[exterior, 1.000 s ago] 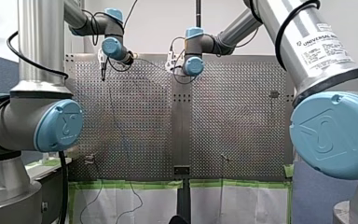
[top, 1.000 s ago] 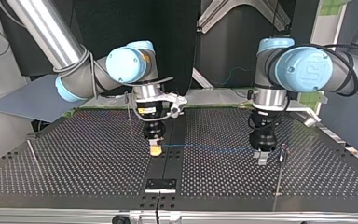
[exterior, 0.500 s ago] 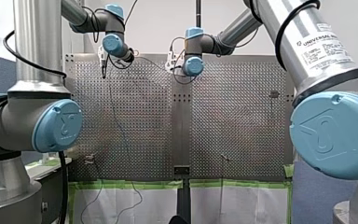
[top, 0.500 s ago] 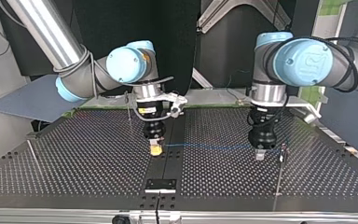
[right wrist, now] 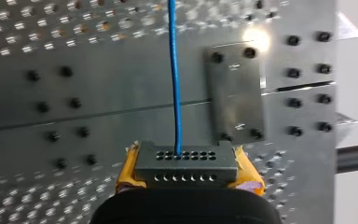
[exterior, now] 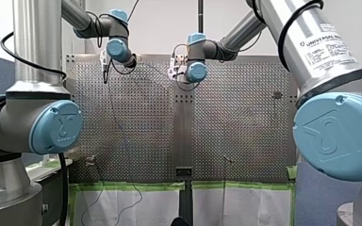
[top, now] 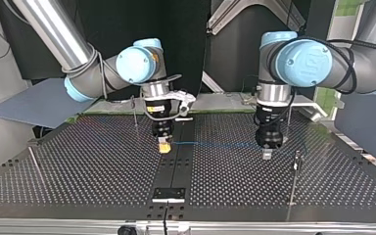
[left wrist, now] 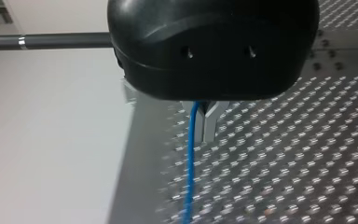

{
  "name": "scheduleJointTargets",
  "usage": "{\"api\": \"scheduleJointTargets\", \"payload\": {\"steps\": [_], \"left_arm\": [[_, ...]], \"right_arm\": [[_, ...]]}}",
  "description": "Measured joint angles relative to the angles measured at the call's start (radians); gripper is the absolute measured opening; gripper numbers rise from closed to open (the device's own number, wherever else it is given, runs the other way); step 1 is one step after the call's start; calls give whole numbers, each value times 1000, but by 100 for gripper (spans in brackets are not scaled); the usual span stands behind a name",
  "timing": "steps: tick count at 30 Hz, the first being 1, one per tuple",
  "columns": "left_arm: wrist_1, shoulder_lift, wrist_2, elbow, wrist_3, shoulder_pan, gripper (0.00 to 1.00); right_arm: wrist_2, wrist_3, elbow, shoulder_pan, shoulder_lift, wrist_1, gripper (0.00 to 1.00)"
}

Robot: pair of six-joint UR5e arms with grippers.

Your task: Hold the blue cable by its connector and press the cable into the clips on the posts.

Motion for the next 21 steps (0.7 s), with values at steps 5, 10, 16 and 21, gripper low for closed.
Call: {"api": "scheduleJointTargets", "payload": {"steps": [5,10,16,21], "left_arm": [[18,-22,-23,-28,12,-25,0],[44,-43,-53,-59,21,-51,0],[55,-84,-88,-70,30,-94,0],[90,-125,-134,-71,32,-142,0]], "right_arm": [[-1,0,40,0,0,-7,0],[-1,8,81,1,1,-36,0],[-1,24,130,2,2,-83,0],[1,18,173,5,4,-127,0]]}}
